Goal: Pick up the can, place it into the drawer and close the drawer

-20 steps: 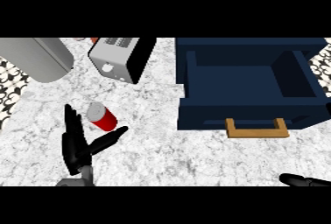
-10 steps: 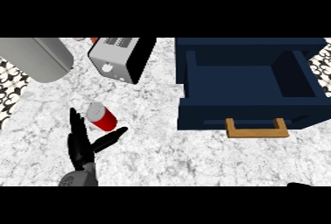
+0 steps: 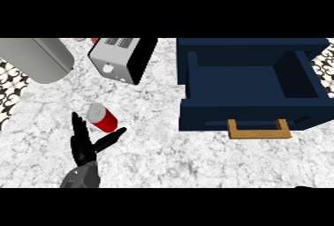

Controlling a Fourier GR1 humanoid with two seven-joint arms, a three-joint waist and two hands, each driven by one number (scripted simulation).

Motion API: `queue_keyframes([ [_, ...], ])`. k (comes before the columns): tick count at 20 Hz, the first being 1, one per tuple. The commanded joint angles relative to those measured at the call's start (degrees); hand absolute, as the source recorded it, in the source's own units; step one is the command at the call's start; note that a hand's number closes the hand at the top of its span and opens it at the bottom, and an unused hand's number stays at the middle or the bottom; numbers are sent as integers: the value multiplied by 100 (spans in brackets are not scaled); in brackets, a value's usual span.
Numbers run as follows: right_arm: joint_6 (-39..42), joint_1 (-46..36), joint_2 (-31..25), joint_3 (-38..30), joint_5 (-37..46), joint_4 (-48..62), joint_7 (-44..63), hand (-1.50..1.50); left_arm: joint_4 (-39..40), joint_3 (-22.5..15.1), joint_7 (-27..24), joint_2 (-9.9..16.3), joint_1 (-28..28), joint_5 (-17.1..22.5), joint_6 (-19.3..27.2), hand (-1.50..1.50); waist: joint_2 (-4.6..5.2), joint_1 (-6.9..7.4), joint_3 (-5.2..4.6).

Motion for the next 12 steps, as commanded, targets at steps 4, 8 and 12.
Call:
queue_keyframes([
  [4,-6,-170,-68,-244,-185,-140,265,-150,825,386,-206,479,-646,194,-465,-150,1,-2,0],
  [8,138,-208,-126,-372,-212,58,176,-150,1444,429,-727,366,-830,194,-629,-150,1,1,0],
  [12,-130,-329,66,-13,143,-198,392,-150,2005,348,-737,418,-1313,120,-1131,-150,10,-14,-2],
])
